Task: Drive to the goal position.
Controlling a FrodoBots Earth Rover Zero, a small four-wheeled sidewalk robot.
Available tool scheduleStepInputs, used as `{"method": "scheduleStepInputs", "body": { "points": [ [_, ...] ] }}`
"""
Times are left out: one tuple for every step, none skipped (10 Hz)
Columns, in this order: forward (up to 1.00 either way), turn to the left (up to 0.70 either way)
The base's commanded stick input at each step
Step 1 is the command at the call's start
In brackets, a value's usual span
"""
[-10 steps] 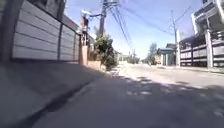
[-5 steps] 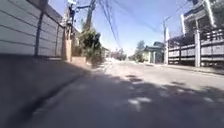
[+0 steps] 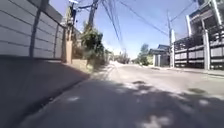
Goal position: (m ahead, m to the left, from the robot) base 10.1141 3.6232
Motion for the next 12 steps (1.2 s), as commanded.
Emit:
{"method": "scheduleStepInputs", "body": {
  "points": [
    [1.00, -0.14],
    [1.00, -0.01],
    [1.00, 0.00],
    [1.00, 0.00],
    [1.00, 0.00],
    [1.00, 0.00],
    [1.00, 0.00],
    [1.00, 0.00],
    [1.00, 0.00],
    [1.00, 0.00],
    [1.00, 0.00],
    [1.00, 0.00]
  ]
}}
